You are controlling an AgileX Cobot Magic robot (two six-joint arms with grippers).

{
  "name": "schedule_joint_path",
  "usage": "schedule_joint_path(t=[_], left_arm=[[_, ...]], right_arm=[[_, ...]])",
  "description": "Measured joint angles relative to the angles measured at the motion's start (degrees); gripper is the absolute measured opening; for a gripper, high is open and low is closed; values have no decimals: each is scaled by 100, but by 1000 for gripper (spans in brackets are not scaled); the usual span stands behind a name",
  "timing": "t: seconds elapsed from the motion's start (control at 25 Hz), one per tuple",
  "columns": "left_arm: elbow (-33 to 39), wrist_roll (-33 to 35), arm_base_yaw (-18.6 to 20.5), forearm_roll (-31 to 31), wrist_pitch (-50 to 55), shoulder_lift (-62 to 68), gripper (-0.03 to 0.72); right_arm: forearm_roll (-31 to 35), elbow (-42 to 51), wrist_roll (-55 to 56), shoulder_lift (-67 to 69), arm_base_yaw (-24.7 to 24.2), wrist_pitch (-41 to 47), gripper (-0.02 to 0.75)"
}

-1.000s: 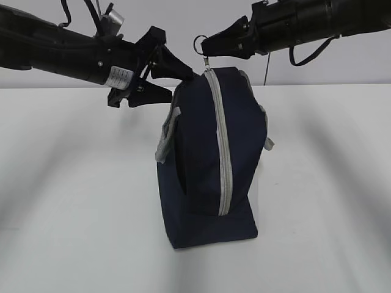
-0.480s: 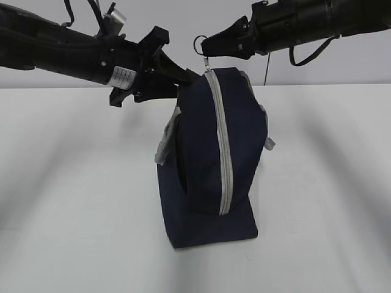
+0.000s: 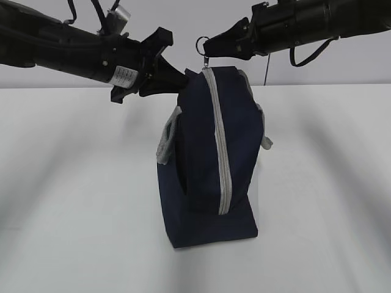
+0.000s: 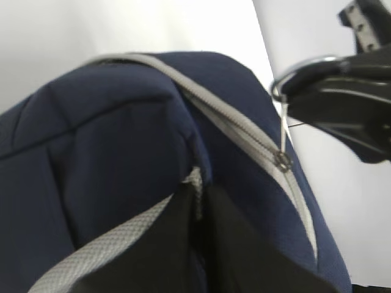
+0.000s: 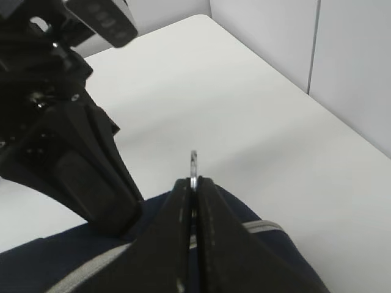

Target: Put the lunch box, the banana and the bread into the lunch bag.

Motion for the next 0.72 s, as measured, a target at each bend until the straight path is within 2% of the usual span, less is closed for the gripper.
schedule_joint_path(t=[0.32, 0.72], left_arm=[[0, 100, 0, 342, -336, -345, 22], [0, 129, 0, 649, -274, -381, 21]], right_arm=[[11, -99, 0, 24, 0, -66, -16], [11, -225, -93, 179, 0, -30, -16]])
